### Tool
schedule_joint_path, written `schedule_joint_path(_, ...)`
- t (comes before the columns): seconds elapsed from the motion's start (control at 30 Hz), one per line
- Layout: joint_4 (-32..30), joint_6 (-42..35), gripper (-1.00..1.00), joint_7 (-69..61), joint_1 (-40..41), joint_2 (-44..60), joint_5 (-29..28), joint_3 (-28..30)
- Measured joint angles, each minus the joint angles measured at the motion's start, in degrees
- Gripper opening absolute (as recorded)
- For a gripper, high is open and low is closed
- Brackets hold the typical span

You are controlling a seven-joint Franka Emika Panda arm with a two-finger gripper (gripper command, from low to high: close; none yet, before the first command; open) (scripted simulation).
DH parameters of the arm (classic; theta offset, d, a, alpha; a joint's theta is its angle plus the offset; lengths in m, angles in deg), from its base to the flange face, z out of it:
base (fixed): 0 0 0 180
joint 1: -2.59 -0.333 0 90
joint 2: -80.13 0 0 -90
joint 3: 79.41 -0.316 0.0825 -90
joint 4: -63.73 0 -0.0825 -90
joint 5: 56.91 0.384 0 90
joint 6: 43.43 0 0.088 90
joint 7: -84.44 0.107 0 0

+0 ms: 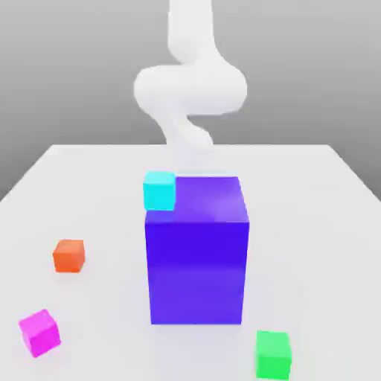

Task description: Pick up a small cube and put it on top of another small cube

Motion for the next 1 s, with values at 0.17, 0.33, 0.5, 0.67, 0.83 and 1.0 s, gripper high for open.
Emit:
schedule_joint_path(0.17,0.01,-1.56,0.00,4.06,-1.28,9.88,8.43,4.30)
schedule_joint_path(0.33,0.06,-3.54,0.00,9.71,-1.70,21.82,17.45,7.90)
schedule_joint_path(0.5,-0.04,-4.81,0.00,16.10,-1.09,32.20,23.88,9.75)
schedule_joint_path(0.67,-0.38,-4.95,0.00,23.92,0.45,41.59,28.22,10.81)
schedule_joint_path(0.83,-1.00,-3.55,0.00,32.89,1.56,49.55,30.68,11.93)
schedule_joint_path(1.0,-1.85,-0.68,0.00,42.61,1.97,55.79,31.66,14.23)
